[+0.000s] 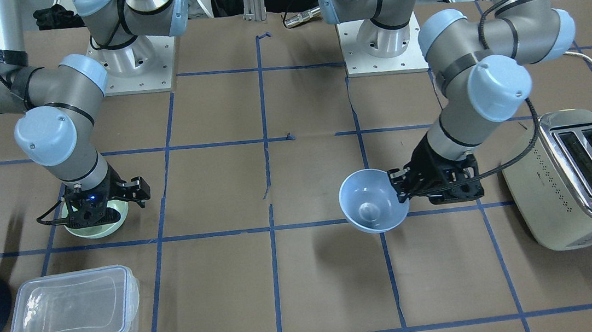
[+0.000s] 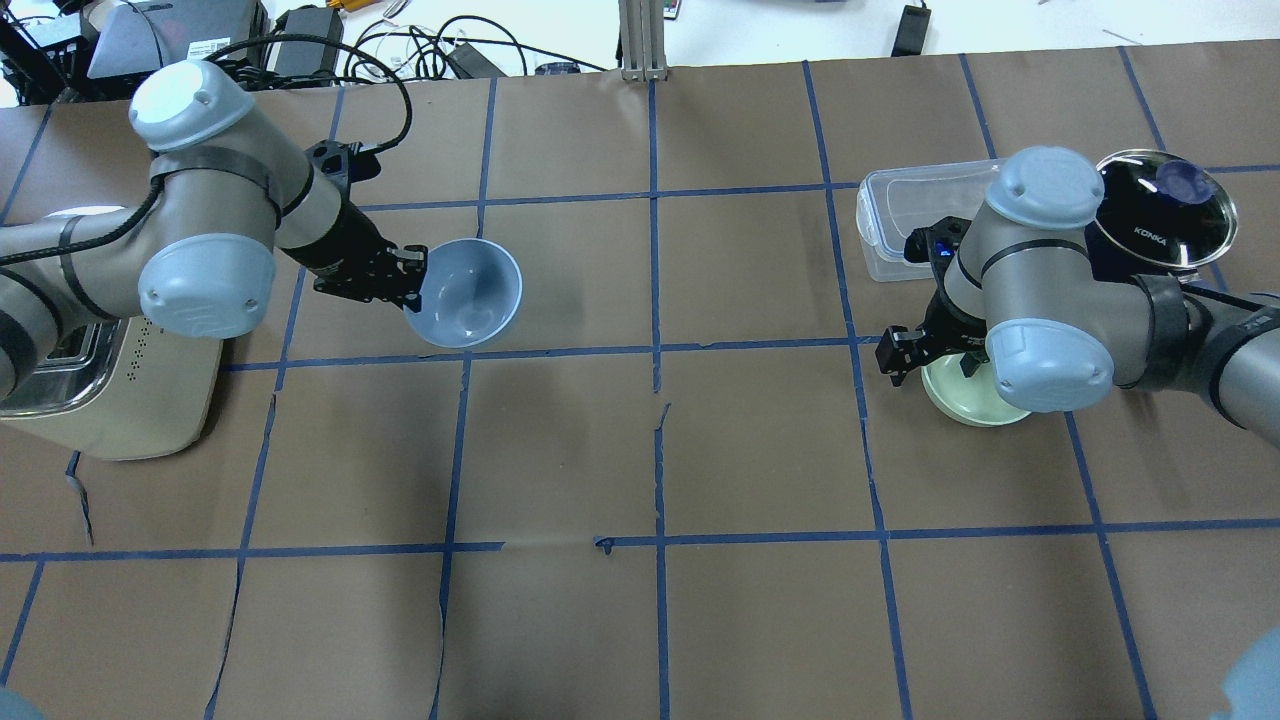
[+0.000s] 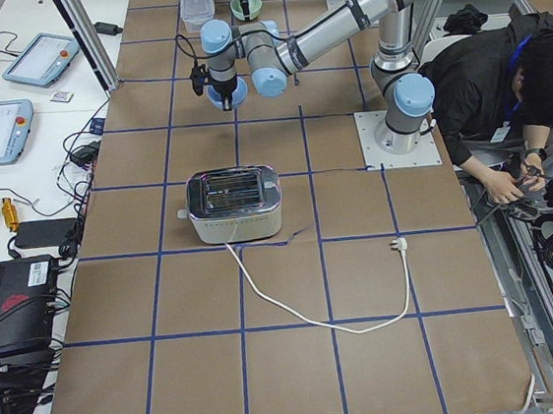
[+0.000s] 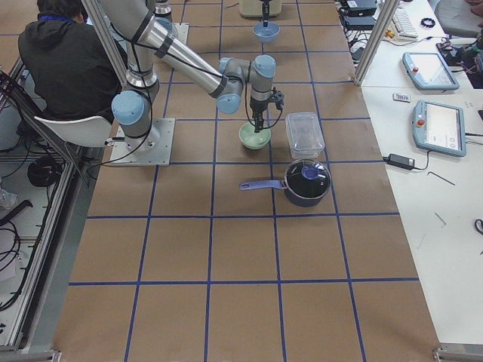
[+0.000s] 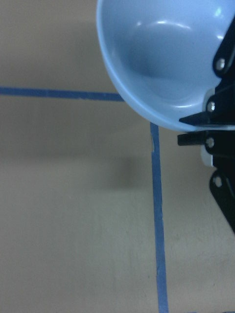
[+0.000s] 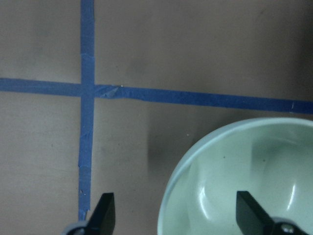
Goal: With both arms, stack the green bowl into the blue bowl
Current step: 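Carry blue bowl to table center with left gripper while right lifts green bowl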
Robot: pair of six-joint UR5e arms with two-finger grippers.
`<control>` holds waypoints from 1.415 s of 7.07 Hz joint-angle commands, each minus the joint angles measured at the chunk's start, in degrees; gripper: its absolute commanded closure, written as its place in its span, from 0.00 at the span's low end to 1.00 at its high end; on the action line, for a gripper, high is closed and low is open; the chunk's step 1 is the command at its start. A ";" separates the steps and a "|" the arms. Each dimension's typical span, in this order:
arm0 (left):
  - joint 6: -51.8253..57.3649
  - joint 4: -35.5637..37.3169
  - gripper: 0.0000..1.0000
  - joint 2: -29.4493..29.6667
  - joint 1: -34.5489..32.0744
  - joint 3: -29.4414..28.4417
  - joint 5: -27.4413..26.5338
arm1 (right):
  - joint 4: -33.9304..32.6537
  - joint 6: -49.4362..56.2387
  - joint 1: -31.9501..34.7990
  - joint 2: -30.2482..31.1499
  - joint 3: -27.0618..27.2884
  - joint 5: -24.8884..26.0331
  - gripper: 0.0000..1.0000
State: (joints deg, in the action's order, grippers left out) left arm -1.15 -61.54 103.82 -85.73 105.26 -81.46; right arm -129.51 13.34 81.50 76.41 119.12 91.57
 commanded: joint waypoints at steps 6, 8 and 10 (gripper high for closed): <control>-23.37 8.19 1.00 4.81 -19.21 2.40 0.34 | 2.76 -0.42 -0.11 4.87 -0.90 1.86 1.00; -25.04 8.37 1.00 5.95 -19.83 3.10 0.43 | 11.86 -5.12 0.50 5.68 -8.59 4.39 1.00; -25.13 8.80 0.69 6.31 -19.92 4.16 0.34 | 23.20 -6.39 1.64 4.37 -19.67 4.41 1.00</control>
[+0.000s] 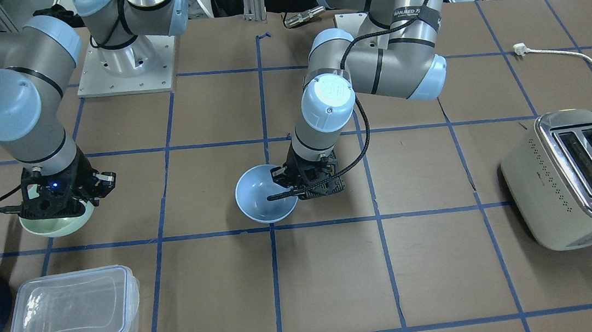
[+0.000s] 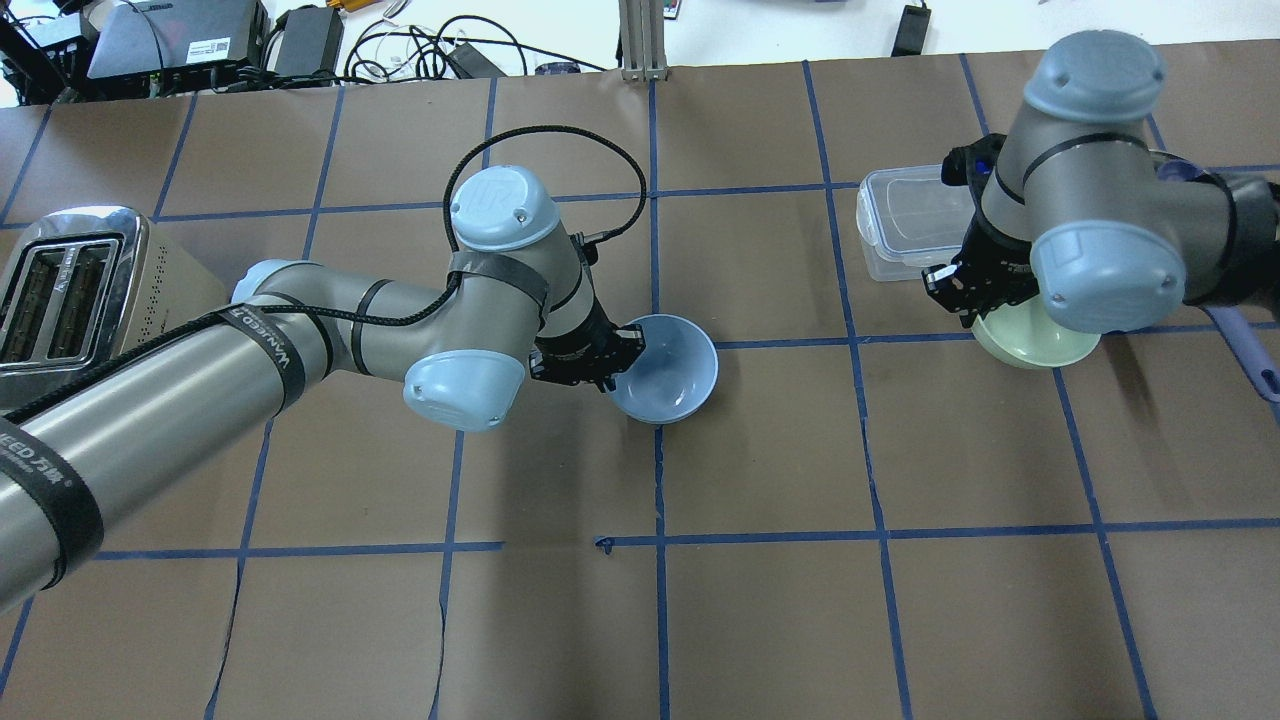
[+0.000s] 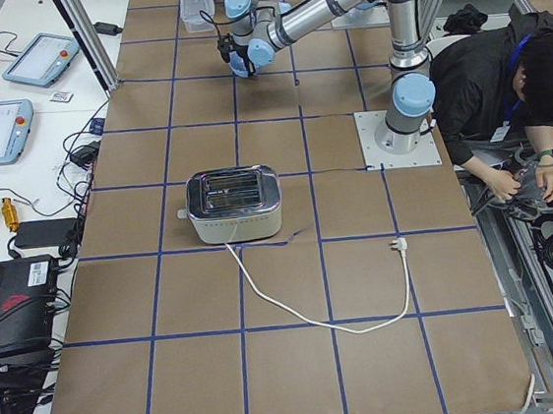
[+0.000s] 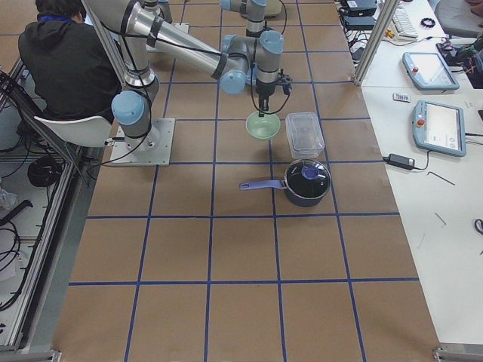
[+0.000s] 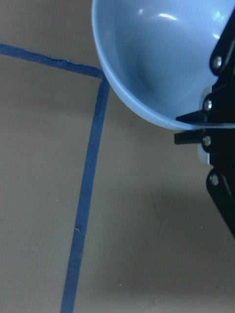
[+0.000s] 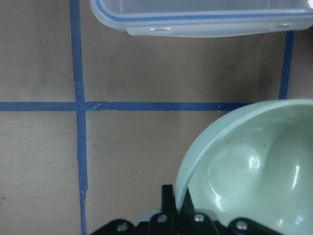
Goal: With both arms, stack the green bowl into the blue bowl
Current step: 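Carry blue bowl to table center with left gripper while right lifts green bowl, then release and raise left gripper while right gripper carries green bowl toward it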
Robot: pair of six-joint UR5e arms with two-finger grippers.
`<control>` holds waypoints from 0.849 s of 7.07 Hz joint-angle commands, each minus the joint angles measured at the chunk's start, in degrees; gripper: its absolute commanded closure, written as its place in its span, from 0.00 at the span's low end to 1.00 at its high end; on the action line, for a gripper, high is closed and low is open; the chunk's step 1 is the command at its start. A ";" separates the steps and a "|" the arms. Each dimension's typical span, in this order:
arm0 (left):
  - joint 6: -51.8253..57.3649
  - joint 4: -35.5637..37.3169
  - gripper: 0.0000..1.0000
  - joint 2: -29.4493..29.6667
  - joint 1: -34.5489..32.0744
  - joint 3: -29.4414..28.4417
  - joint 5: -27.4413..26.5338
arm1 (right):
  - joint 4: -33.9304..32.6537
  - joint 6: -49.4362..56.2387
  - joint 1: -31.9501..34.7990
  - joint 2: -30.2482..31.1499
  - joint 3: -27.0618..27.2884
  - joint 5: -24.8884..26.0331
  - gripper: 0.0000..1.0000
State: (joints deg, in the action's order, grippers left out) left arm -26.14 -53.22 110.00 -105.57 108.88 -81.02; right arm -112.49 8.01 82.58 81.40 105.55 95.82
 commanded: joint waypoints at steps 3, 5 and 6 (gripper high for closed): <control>1.43 -1.42 0.00 -3.81 4.46 -5.04 -0.62 | 7.47 -14.27 6.86 -3.51 -10.60 -0.71 1.00; 13.51 -16.95 0.00 -7.67 11.33 -12.09 -1.32 | 12.09 -23.78 14.94 -9.65 -18.68 -0.02 1.00; 20.10 -21.88 0.00 -10.74 13.79 -13.85 -6.90 | 11.60 -28.18 17.85 -11.16 -19.49 -0.80 1.00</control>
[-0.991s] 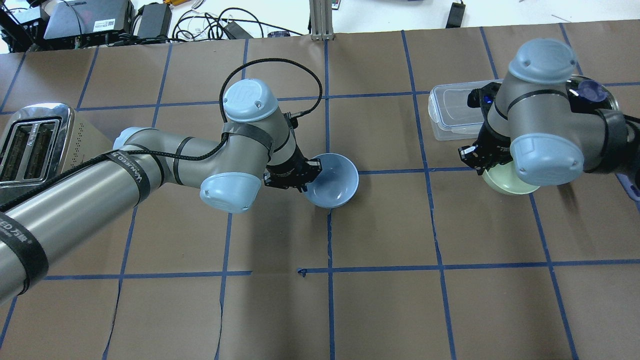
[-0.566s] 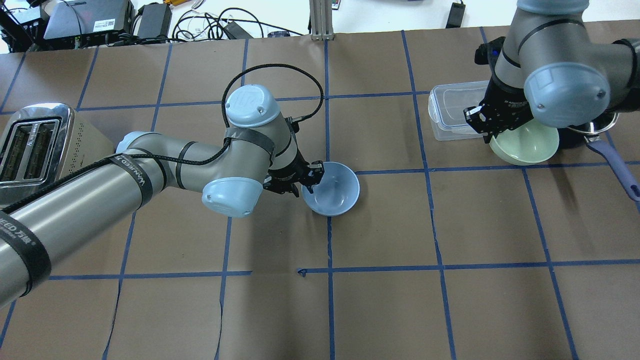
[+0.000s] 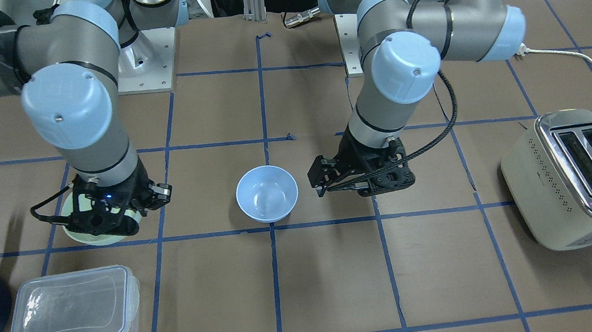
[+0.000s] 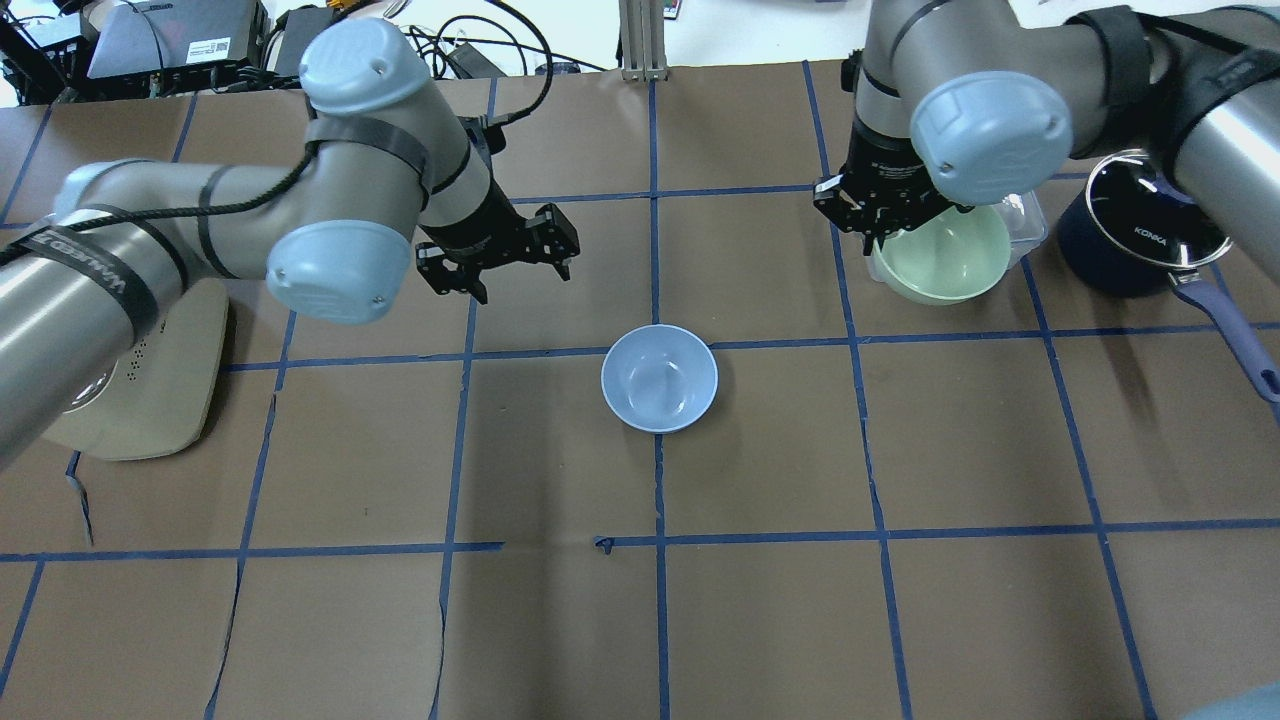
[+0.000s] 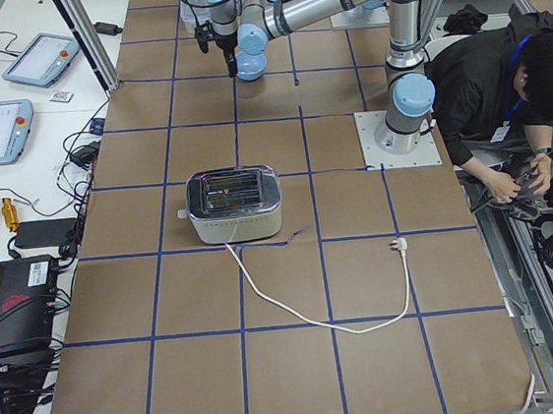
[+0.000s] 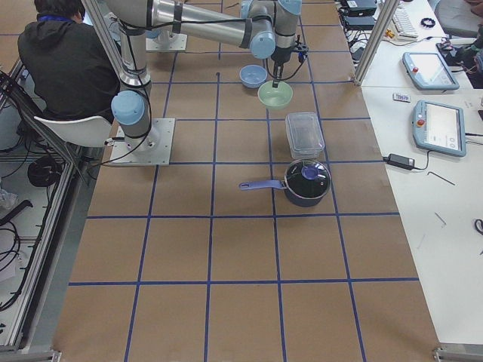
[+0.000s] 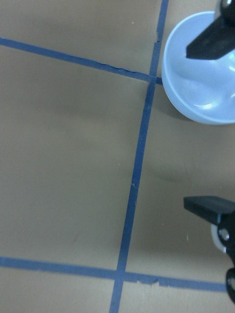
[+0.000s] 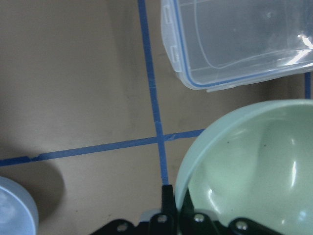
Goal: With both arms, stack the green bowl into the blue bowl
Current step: 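Release and raise left gripper while right gripper carries green bowl toward it, then move the green bowl over the blue bowl and lower it in with the right gripper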
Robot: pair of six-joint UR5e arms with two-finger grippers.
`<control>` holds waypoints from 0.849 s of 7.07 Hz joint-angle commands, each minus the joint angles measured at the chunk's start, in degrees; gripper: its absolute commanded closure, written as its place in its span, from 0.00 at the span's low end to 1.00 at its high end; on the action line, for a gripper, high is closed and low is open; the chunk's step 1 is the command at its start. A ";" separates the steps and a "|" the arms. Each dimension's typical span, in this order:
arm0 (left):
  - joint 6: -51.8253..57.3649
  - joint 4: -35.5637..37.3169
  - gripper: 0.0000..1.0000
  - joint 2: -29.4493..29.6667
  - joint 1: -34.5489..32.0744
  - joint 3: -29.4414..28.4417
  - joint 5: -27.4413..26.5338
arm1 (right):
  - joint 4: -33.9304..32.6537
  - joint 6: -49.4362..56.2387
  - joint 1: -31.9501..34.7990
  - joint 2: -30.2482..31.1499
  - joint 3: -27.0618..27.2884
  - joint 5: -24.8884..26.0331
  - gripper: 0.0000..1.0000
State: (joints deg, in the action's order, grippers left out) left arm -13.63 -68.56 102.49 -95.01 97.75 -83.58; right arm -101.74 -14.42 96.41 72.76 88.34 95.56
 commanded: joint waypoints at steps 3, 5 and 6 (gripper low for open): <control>10.38 -14.41 0.00 -9.93 5.71 -6.69 -7.66 | -1.88 -13.59 10.00 -5.16 -3.00 -5.65 1.00; 10.20 -15.11 0.00 -10.73 5.63 -7.13 -6.87 | -2.50 -19.03 14.58 -7.36 -4.74 -5.91 1.00; 10.20 -15.81 0.00 -11.16 4.67 -6.96 -7.21 | -2.59 -23.15 16.51 -8.68 -5.45 -5.91 1.00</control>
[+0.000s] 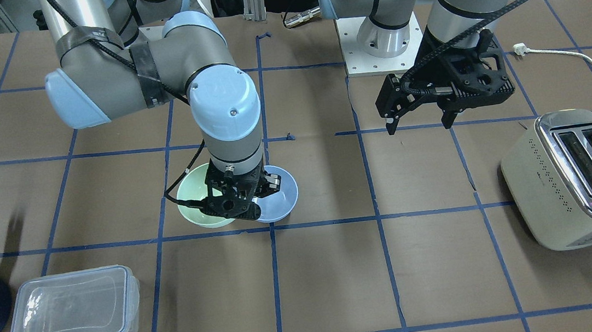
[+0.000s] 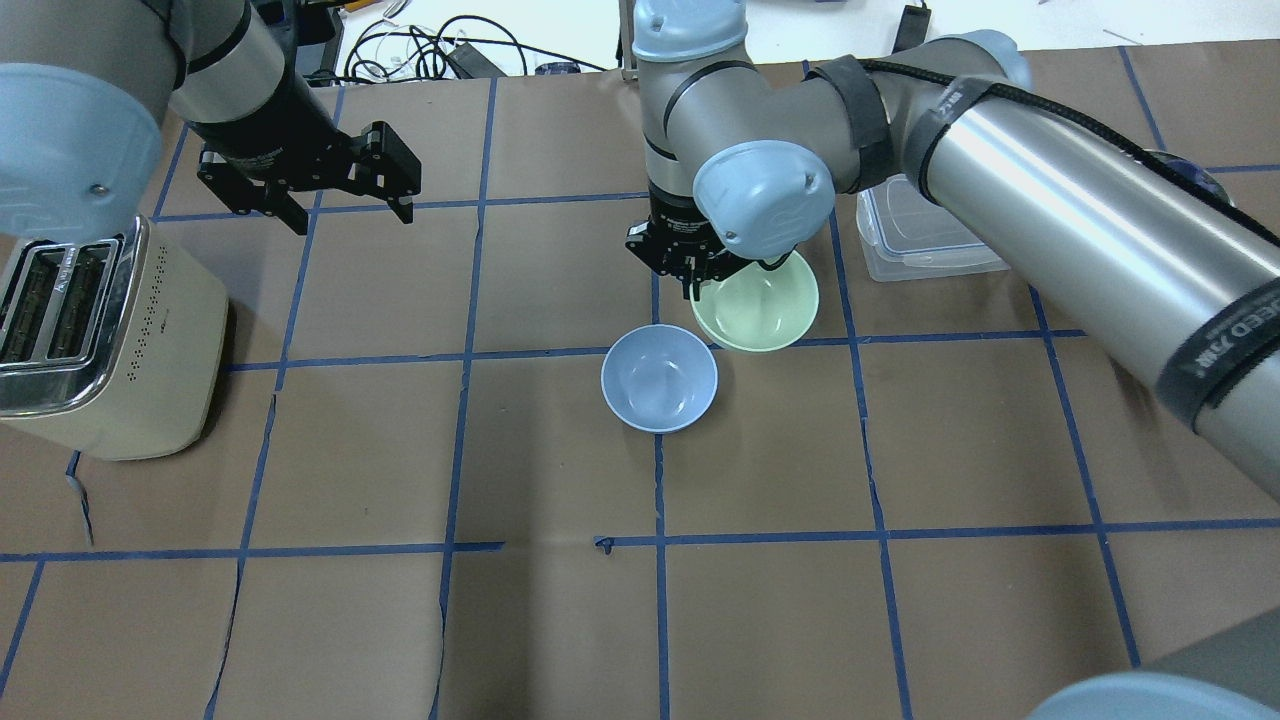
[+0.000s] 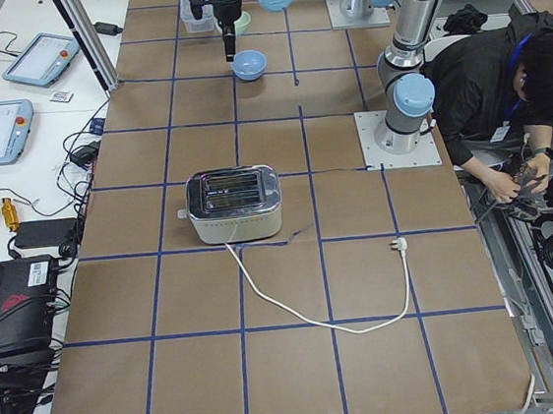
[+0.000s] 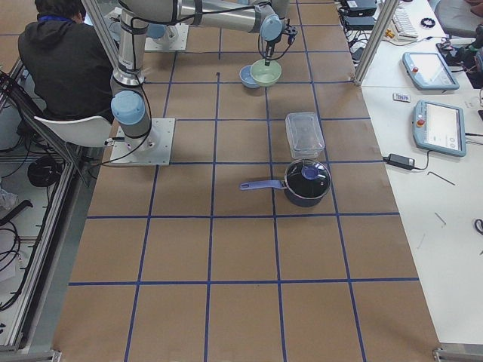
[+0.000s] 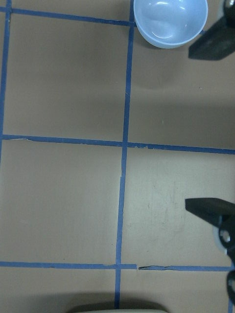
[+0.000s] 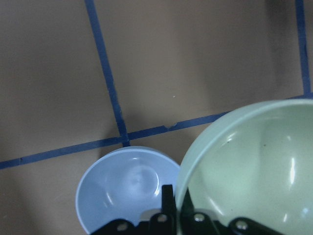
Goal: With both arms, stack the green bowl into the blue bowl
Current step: 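Move the green bowl over the blue bowl and lower it in with the right gripper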
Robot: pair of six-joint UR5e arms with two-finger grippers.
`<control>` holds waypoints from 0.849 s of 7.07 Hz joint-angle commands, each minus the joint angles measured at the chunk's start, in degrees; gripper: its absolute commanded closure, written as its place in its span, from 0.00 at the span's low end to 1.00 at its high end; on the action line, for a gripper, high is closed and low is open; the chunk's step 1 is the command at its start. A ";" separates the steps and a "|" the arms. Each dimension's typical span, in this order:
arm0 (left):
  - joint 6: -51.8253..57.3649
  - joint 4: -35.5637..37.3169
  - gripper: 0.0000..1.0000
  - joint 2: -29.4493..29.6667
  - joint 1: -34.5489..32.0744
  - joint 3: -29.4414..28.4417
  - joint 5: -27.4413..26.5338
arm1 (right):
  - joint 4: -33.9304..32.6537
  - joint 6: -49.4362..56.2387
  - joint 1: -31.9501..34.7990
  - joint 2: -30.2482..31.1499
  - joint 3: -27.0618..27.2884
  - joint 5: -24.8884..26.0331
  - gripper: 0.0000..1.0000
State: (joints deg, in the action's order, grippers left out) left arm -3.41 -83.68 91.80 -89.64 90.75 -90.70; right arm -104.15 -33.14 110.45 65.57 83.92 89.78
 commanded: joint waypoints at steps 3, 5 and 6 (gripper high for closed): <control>-0.02 -4.65 0.00 0.13 -0.36 -1.19 0.69 | -1.76 -9.10 5.64 -4.65 -1.21 -0.13 1.00; -0.02 -4.65 0.00 -0.30 -0.27 -1.02 0.78 | -1.67 -10.45 6.88 -5.18 -1.12 -0.22 1.00; 0.16 -4.65 0.00 -0.22 -0.01 -0.84 1.05 | -1.76 -10.54 7.50 -5.62 -1.04 -0.13 1.00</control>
State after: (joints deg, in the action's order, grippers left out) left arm -3.39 -88.29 91.62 -89.88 89.69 -89.88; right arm -105.85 -43.35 117.22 60.41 82.79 89.61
